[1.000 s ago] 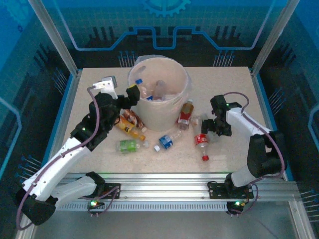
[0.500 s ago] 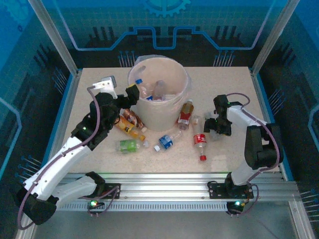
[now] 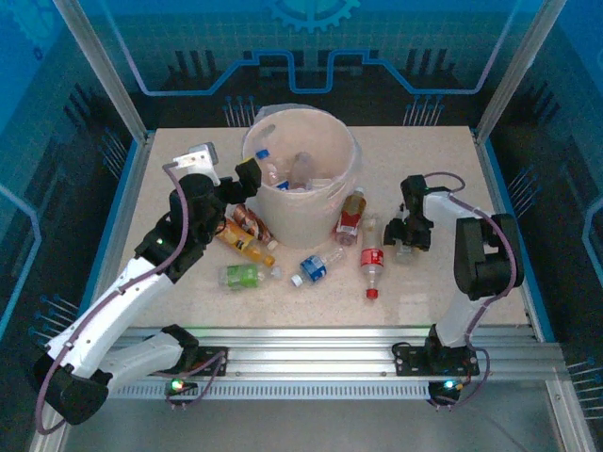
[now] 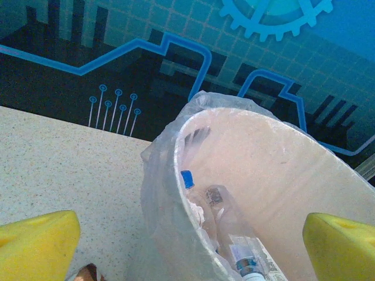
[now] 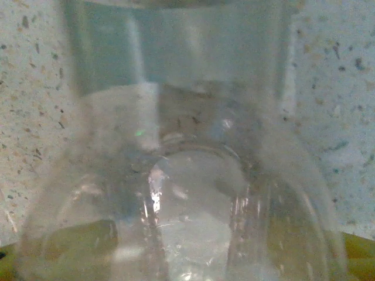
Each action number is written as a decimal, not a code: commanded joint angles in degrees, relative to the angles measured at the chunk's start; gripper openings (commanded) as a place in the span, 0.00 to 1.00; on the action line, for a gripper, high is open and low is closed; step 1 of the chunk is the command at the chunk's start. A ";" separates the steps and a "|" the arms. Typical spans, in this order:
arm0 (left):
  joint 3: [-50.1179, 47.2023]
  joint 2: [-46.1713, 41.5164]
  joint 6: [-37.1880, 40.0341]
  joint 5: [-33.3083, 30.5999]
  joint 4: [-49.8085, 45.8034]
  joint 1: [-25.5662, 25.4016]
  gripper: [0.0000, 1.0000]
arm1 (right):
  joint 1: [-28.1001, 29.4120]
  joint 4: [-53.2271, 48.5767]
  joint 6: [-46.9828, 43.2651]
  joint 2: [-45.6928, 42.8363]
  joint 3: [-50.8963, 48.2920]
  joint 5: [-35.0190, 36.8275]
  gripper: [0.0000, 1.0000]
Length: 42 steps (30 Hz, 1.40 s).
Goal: Put the plastic bottles in the bin
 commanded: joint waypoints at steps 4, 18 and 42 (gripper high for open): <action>-1.14 -0.15 -0.97 -0.67 -0.03 0.93 0.99 | -0.81 -0.23 -0.04 -0.72 0.86 -0.15 0.54; -3.19 -2.02 -3.44 -3.60 -0.70 1.76 0.99 | 1.75 -5.80 3.59 -20.65 3.48 2.09 0.41; -10.25 -8.50 -9.10 -6.87 -5.62 2.34 0.99 | 25.91 -6.69 -4.71 -10.63 52.34 3.76 0.37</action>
